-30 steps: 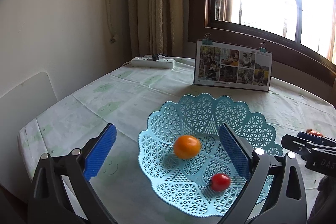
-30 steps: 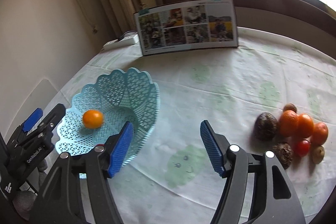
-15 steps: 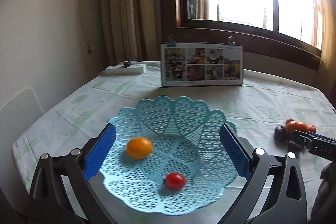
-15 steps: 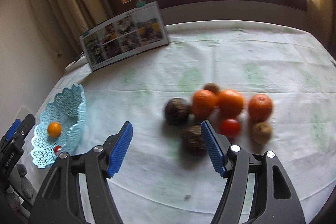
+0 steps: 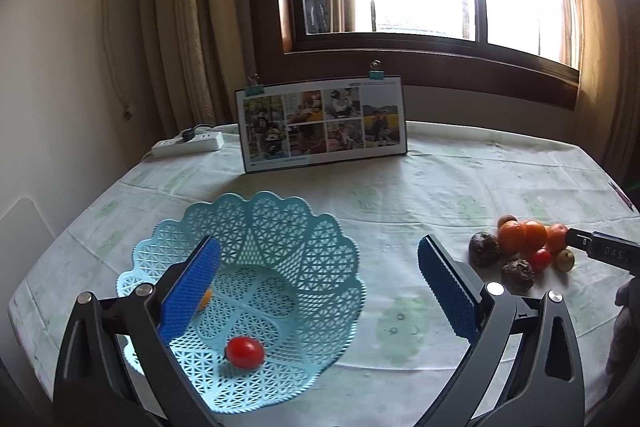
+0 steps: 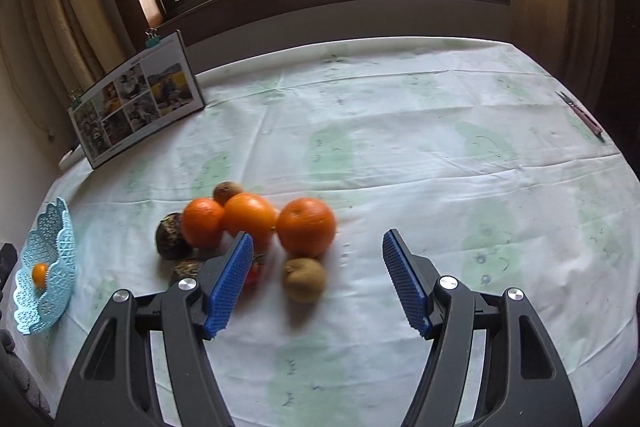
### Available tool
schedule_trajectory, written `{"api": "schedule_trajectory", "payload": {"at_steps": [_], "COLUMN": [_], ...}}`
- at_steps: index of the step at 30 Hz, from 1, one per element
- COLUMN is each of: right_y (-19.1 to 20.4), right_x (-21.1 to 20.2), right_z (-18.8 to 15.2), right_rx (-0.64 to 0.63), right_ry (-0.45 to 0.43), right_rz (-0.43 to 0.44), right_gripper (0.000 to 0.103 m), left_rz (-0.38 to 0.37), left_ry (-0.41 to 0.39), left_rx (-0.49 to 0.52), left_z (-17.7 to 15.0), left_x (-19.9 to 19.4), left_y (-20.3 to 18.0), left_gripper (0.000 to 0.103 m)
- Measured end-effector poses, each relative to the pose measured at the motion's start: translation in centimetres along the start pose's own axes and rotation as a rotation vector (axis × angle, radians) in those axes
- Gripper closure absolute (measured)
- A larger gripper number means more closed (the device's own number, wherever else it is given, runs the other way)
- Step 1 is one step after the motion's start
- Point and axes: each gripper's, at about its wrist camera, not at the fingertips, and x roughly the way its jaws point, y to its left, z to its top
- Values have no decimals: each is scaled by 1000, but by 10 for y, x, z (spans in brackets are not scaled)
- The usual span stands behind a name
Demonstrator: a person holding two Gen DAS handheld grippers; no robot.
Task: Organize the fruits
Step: 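Move both tools back to the fruit pile and grasp a round orange with the right tool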
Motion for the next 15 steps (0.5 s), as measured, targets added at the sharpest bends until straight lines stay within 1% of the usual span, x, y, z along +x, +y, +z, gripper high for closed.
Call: {"api": "schedule_trajectory", "payload": {"at_steps": [3, 8, 13, 15], "right_y": [-4, 1, 3, 4], "right_x": [6, 18, 29, 32], "right_z": [3, 7, 8, 9], "right_rx": [-7, -30, -26, -27], "right_ry": [12, 38, 72, 77], "right_rz": [6, 22, 44, 49], "right_gripper": [36, 37, 48, 51], "left_rz": [-15, -31, -29, -29], "left_ry": [2, 12, 22, 26], "left_rx": [16, 29, 29, 30], "left_z": [2, 2, 3, 2], "left_x": [1, 3, 6, 7], "left_y": [-8, -16, -17, -18], "left_gripper": [3, 3, 3, 3]}}
